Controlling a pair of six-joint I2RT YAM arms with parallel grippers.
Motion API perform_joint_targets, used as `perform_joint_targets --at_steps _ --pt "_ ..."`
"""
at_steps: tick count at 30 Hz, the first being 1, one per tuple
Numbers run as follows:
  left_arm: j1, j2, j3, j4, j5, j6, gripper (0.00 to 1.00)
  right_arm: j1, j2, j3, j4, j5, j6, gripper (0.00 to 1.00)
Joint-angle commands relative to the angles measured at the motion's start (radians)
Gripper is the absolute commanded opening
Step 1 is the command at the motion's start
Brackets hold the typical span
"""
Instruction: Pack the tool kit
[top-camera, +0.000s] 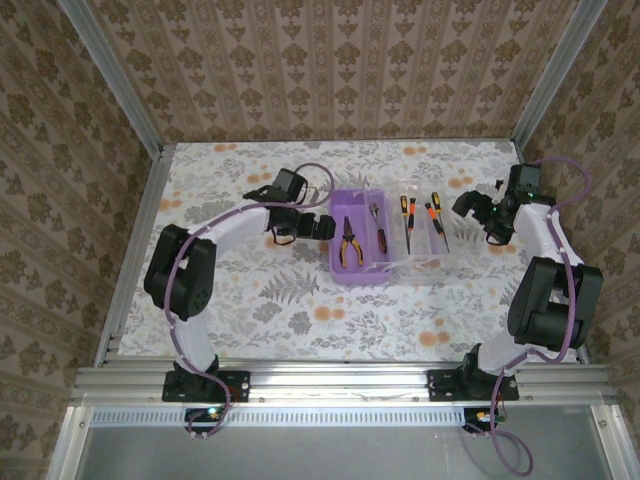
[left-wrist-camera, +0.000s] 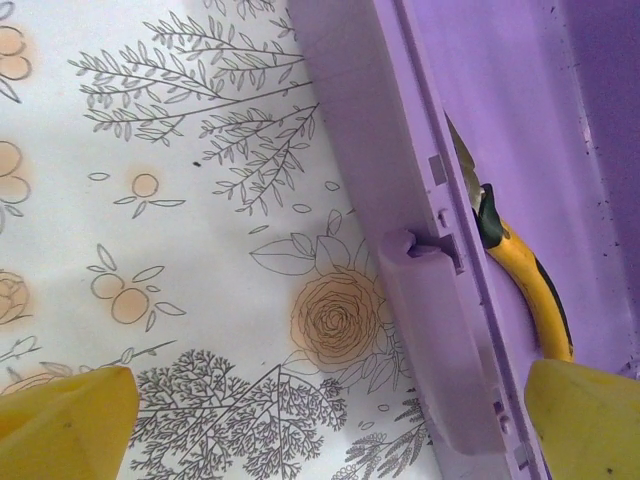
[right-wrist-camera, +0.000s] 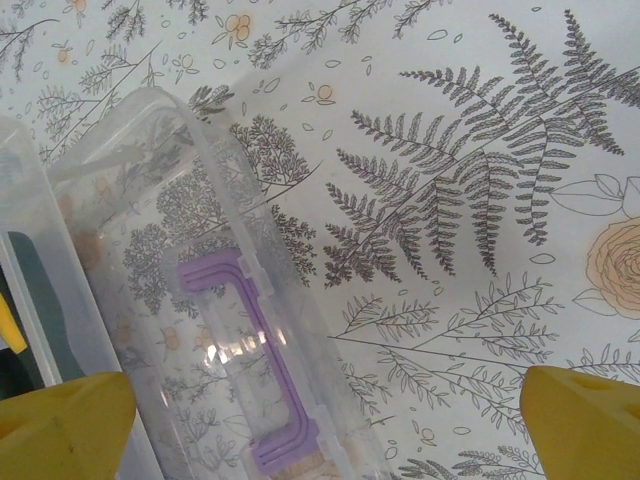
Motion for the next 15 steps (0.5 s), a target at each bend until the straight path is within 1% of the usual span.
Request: perform_joint_targets --at_steps 1,7,15 --pt "0.018 -0.037 -0.008 -0.025 -0.018 0.013 1.0 0.008 0.008 -0.005 -0.026 -0.029 -0.014 1.0" --pt "0.037 -0.019 -0.026 -0.017 -0.016 0.018 1.0 0.022 0.026 0.001 -0.029 -0.027 -0.015 1.0" --pt "0.04 0.006 -0.032 -0.002 -0.012 0.018 1.0 0.038 0.033 0.007 -0.036 -0.03 -0.02 1.0"
